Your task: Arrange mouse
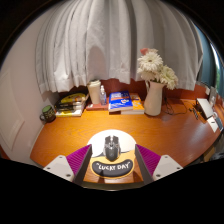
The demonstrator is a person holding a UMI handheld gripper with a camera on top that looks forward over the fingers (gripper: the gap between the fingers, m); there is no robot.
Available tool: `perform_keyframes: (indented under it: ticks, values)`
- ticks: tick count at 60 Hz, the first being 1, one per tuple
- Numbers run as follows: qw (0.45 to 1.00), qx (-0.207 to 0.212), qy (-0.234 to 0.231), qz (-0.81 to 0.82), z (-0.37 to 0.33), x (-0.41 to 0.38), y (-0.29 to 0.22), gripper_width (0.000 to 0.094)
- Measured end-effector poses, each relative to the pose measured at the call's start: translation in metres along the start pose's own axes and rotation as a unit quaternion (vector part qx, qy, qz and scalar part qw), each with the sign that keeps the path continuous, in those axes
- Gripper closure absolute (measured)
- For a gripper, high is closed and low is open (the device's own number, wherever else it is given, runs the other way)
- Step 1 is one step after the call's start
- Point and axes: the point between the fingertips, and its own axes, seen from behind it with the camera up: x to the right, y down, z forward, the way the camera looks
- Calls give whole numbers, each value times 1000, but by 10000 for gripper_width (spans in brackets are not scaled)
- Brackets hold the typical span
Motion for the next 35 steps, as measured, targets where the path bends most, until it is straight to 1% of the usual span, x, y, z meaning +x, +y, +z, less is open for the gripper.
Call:
perform_keyframes:
  ticks: [5,15,21,35]
  values:
    - [1000,12,-12,7,-35,-2,-7,81]
    - [999,41,-21,-1,-86,3,-18,84]
    - [998,54,-22,8,-107,11,-21,96]
    - [997,73,-17,23,-142,28,-23,92]
